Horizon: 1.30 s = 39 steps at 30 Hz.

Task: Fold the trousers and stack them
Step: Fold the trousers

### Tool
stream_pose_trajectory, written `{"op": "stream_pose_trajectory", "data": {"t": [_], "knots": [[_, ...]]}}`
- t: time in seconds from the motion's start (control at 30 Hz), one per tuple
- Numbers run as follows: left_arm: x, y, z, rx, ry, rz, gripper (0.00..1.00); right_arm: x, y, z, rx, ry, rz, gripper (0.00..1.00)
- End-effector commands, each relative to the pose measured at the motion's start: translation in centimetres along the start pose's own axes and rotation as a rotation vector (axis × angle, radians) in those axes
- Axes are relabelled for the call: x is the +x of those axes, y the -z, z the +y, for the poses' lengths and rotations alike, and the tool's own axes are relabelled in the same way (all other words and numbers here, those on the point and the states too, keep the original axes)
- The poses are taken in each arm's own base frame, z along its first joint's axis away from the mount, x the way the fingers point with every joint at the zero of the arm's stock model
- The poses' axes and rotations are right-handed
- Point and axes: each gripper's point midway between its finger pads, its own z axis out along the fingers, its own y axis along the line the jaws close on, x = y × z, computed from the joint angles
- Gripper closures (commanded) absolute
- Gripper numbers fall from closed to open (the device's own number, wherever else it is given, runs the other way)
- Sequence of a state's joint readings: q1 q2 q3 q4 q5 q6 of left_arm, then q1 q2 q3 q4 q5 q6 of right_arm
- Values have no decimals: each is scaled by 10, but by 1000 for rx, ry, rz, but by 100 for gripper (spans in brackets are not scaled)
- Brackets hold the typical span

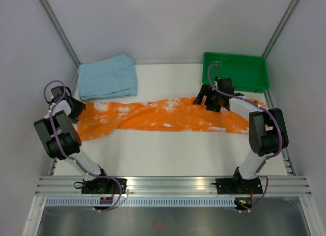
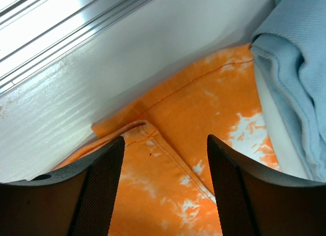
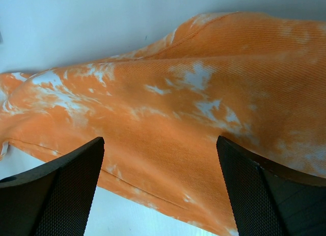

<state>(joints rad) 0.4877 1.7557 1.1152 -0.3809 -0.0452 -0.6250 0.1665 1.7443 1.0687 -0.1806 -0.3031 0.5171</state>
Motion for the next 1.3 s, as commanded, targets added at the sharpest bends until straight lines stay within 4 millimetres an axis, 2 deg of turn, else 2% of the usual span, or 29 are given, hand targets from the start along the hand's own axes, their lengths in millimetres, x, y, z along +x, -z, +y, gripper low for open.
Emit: {"op": "stream_pose_trajectory", "data": {"t": [0.0, 0.1, 0.17, 0.2, 0.23, 0.43, 0.57, 0.67, 0.73, 0.77, 0.87, 0.9, 0.93, 1.27], "knots": [[-21, -5, -10, 21, -28, -48, 29, -13, 1, 11, -26, -5, -25, 2], [-25, -11, -14, 14, -37, -40, 33, -11, 1, 10, -22, -10, -21, 2], [-16, -20, -6, -35, -60, 4, 35, -11, 2, 10, -19, -12, -22, 2], [-21, -19, -5, -57, -86, -5, 37, -11, 2, 9, -14, -13, -24, 2], [-15, -19, 0, -86, -108, 15, 37, -10, 3, 9, -14, -11, -20, 2], [-21, -8, 9, -123, -206, -24, 38, -10, 3, 5, 3, -23, -30, 2], [-13, -8, 12, -133, -262, -5, 40, -10, 0, 6, -1, -34, -27, 2], [-4, -9, 12, -126, -278, 9, 48, -12, -1, 6, -1, -32, -28, 2], [-1, -11, 9, -108, -279, 16, 59, -12, 0, 6, 2, -32, -28, 2], [1, -12, 8, -104, -277, 22, 70, -11, 0, 5, 4, -32, -26, 2], [0, -13, 6, -92, -273, 18, 83, -10, 0, 5, 5, -31, -23, 2], [-1, -12, 5, -90, -273, 18, 93, -10, 0, 5, 6, -32, -22, 2], [-3, -10, 4, -85, -270, 10, 98, -10, 0, 5, 6, -32, -22, 2], [-38, 20, -32, 38, -291, -99, 98, -10, 0, 4, 7, -32, -23, 2]]}}
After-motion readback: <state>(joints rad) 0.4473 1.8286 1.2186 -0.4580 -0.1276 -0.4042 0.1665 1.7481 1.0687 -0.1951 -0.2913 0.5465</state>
